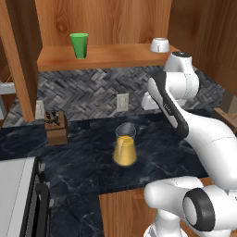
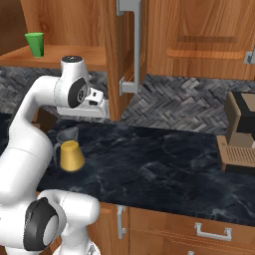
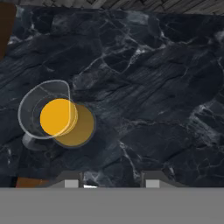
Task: There is a tray on the dining counter. Grab the cup, mug, and pitcher and place them on the tray. The pitcher may be placed next to the tray if it cannot fit the tray.
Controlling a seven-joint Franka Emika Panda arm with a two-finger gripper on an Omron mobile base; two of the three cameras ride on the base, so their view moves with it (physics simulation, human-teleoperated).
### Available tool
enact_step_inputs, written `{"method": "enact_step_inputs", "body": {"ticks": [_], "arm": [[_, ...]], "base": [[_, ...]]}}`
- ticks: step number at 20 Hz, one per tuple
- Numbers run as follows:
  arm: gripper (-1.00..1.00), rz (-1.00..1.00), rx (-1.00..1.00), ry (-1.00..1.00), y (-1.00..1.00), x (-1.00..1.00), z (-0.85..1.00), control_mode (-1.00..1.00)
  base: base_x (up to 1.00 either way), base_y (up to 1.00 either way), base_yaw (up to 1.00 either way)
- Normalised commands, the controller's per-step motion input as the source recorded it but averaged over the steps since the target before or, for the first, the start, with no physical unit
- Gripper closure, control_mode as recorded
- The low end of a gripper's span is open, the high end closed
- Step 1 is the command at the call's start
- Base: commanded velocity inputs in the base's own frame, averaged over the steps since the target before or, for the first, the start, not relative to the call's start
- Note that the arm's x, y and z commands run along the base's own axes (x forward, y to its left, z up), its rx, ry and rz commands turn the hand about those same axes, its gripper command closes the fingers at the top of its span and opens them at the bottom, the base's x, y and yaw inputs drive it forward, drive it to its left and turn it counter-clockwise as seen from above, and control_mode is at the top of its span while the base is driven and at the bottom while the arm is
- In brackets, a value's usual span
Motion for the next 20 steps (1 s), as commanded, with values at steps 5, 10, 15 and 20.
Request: {"method": "enact_step_inputs", "body": {"ticks": [5,10,15,20], "arm": [[-1.00,0.00,0.00,0.00,0.06,-0.03,-0.01,-1.00],[-1.00,0.00,0.07,-0.06,0.25,-0.08,0.07,-1.00],[-1.00,-0.02,0.09,-0.07,0.38,0.00,0.20,-1.00],[-1.00,-0.11,0.07,-0.13,0.38,0.00,0.27,-1.00]], "base": [[0.00,0.00,0.00],[0.00,0.00,0.00],[0.00,0.00,0.00],[0.00,0.00,0.00]]}}
